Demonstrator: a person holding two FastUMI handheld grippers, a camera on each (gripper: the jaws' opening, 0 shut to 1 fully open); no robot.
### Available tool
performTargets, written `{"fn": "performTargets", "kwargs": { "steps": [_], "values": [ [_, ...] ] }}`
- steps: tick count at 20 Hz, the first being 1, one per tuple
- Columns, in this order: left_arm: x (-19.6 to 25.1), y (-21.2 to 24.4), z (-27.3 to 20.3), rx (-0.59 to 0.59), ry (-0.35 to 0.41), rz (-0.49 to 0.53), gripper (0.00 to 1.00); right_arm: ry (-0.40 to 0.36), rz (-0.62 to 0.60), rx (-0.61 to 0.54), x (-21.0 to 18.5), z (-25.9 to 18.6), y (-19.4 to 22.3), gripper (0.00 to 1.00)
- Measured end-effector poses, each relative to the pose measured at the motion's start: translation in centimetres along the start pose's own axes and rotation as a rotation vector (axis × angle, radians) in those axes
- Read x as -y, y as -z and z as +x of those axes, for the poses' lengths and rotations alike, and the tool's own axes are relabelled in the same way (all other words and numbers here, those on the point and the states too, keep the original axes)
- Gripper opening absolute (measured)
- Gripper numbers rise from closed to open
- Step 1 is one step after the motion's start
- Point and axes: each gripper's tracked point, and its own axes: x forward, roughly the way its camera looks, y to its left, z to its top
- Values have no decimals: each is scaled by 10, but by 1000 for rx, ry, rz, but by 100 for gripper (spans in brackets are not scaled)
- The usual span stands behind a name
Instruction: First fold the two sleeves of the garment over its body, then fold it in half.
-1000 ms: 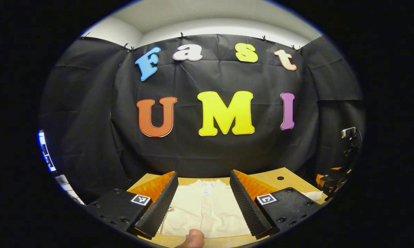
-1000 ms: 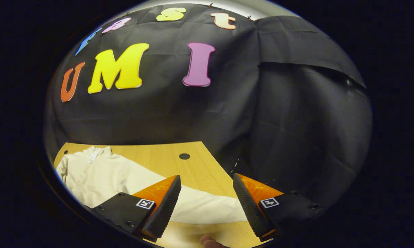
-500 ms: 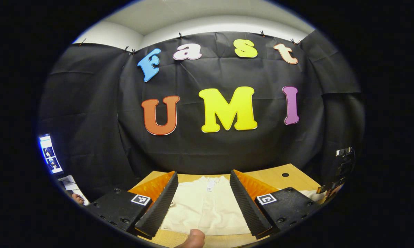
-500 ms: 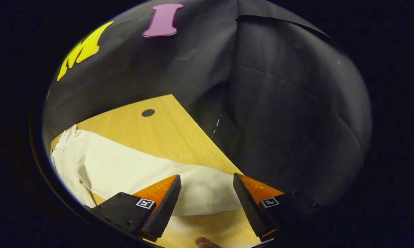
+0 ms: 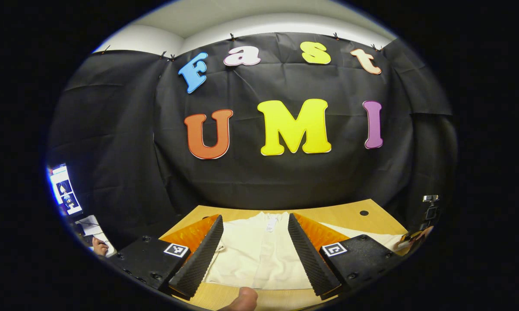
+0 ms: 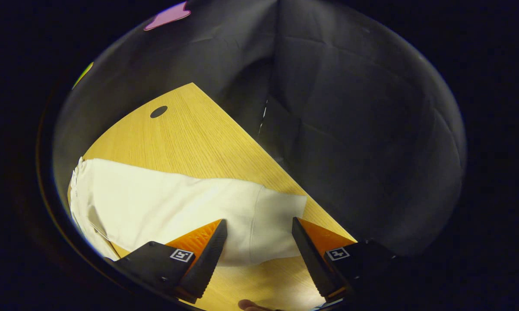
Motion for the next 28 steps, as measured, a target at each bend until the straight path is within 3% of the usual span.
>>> {"fn": "performTargets", "kwargs": {
  "steps": [6, 10, 13, 17, 18, 20, 22, 24, 28],
  "values": [
    [11, 7, -2, -13, -2, -4, 96, -45, 33, -112, 8, 3, -1, 93],
    [17, 9, -2, -22, 7, -4, 96, -31, 7, -171, 9, 7, -2, 92],
    [14, 12, -3, -29, -7, 23, 96, -17, -19, -263, 11, 11, -1, 84],
    [2, 21, -4, -51, -17, 26, 96, -15, 56, -387, 12, 14, -2, 75],
    [-2, 21, -4, -52, -22, 20, 96, -14, 85, -411, 11, 13, -1, 63],
    [-10, 19, -3, -47, -31, 8, 96, -16, 84, -430, 11, 10, 1, 51],
    [-18, 21, 0, -49, -40, 8, 96, -22, 60, -437, 13, 12, 2, 51],
    [-23, 23, 3, -57, -39, 10, 96, -19, 77, -442, 13, 10, 1, 12],
    [-36, 18, 12, -46, -27, 24, 96, -21, 59, -414, 2, -2, -1, 12]
  ]
}}
